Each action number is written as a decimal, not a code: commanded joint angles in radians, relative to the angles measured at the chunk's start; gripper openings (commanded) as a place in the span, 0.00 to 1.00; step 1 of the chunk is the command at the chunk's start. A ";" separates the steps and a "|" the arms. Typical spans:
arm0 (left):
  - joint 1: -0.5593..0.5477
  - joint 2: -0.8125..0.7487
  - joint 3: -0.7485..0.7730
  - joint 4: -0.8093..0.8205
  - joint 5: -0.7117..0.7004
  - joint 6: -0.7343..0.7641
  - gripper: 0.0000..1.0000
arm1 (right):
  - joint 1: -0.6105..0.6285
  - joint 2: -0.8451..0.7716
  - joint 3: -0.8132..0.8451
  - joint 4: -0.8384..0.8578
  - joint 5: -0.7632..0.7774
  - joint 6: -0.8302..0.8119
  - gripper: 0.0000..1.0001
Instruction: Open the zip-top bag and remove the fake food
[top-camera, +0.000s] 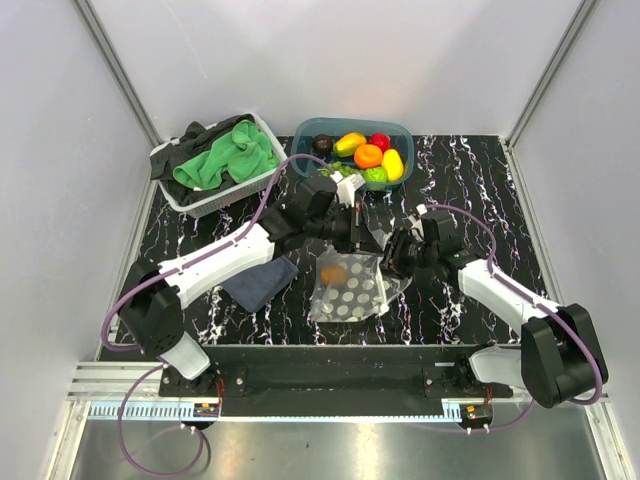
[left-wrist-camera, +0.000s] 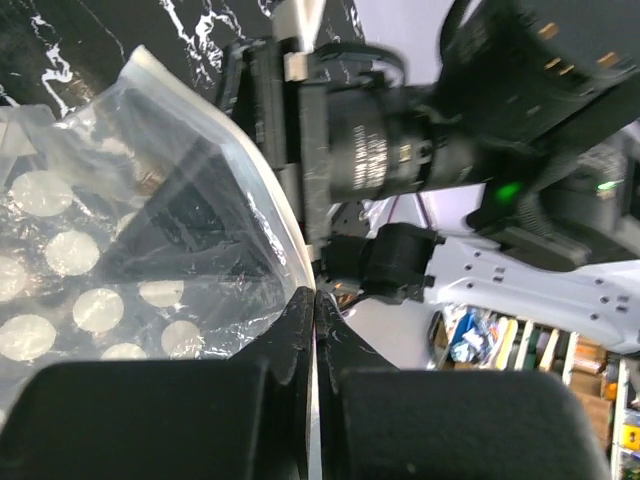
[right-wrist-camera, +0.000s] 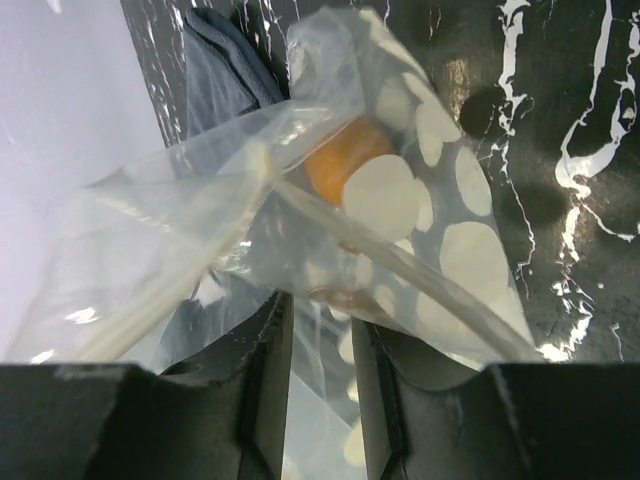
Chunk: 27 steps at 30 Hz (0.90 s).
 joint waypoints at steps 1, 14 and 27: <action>-0.032 0.018 0.078 0.074 -0.022 -0.049 0.00 | 0.006 0.010 -0.072 0.204 -0.019 0.104 0.37; -0.046 0.043 0.106 0.017 -0.073 0.014 0.41 | 0.005 0.076 -0.095 0.231 -0.065 0.092 0.38; 0.030 -0.233 -0.147 -0.292 -0.285 0.218 0.26 | 0.005 0.126 -0.110 0.232 -0.120 0.034 0.39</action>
